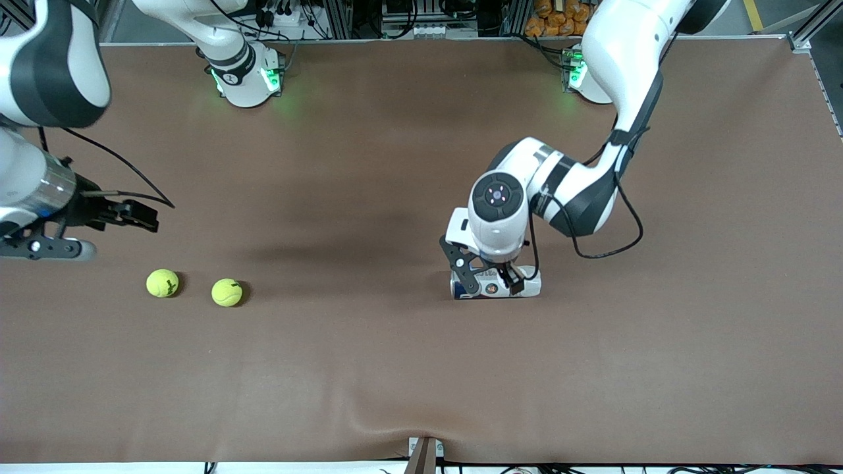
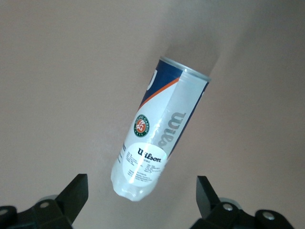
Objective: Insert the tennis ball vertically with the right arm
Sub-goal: 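Reach the left gripper to the tube while the right gripper reaches a ball, then grasp the tube with the left gripper while the right gripper grasps a ball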
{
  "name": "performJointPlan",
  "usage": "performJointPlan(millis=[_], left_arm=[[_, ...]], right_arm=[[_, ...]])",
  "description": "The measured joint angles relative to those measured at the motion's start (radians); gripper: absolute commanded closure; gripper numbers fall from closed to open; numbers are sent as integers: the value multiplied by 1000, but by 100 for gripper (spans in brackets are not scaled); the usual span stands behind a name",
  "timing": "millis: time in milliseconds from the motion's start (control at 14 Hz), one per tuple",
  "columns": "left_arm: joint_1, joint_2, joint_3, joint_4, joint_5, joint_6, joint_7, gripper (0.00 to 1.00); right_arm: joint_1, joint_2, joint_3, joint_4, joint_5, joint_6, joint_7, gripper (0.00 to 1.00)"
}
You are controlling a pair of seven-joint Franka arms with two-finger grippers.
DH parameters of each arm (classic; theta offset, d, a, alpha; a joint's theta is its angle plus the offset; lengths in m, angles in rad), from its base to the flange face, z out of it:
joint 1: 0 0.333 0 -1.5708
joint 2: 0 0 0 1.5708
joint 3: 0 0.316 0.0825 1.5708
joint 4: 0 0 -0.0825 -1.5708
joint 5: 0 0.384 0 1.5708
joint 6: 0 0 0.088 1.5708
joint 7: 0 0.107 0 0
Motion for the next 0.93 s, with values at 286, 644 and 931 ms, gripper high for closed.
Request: performJointPlan(millis=[286,644,931], left_arm=[[-5,38,0,-1,50,3,67,0],[-22,116,-5,-2,148,5,88,0],[-51,135,-6,-2,189,7,113,0]], right_arm=[[12,92,1,-34,1,100,0,0],[19,214,0,-73,17,231,3,0],[18,256,-2,-127,46,316,3,0]])
